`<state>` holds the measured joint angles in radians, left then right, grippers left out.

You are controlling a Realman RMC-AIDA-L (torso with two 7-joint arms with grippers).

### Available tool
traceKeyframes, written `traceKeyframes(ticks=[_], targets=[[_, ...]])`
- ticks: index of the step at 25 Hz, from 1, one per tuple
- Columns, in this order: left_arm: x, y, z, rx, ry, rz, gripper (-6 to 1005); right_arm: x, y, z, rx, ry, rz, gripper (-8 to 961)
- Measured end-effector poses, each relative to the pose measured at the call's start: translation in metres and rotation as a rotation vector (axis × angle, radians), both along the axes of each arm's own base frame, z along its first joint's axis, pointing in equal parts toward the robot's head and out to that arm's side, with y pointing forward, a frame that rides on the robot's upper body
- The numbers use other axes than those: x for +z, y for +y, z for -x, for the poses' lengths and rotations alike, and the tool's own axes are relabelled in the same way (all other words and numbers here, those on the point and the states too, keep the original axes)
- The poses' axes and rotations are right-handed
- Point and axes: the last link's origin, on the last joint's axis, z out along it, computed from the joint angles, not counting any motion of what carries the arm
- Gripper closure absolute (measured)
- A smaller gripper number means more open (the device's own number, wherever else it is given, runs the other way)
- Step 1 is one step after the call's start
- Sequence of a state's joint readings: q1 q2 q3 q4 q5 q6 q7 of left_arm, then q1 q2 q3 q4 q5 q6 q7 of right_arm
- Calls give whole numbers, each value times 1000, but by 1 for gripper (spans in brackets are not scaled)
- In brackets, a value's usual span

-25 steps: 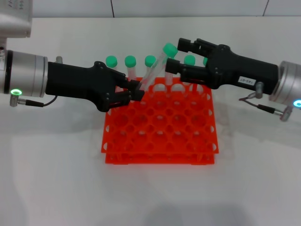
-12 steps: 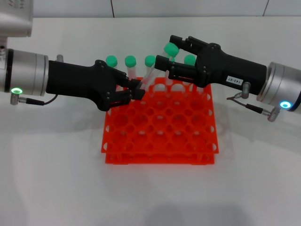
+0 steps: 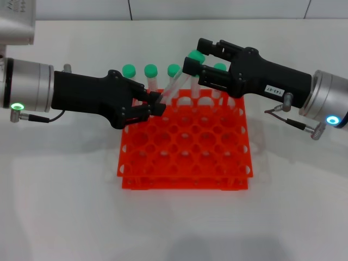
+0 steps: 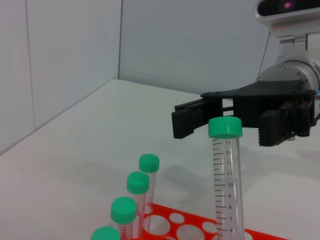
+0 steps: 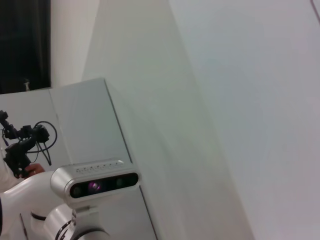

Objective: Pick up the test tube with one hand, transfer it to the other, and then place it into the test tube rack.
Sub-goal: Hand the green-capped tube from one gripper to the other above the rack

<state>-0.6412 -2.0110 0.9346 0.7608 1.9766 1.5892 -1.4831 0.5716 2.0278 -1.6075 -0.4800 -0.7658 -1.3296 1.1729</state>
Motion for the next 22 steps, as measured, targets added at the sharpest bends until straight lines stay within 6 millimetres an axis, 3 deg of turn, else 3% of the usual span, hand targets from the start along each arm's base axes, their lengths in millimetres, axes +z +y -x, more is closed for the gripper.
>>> traceKeyframes(ticks=[1,22], targets=[[0,0,0,0,-1,-1,768,0,0,0,-2,1,0,237],[1,-1,2,-13,-4,-11,762,0,-3,-2,-14,19,22,289]])
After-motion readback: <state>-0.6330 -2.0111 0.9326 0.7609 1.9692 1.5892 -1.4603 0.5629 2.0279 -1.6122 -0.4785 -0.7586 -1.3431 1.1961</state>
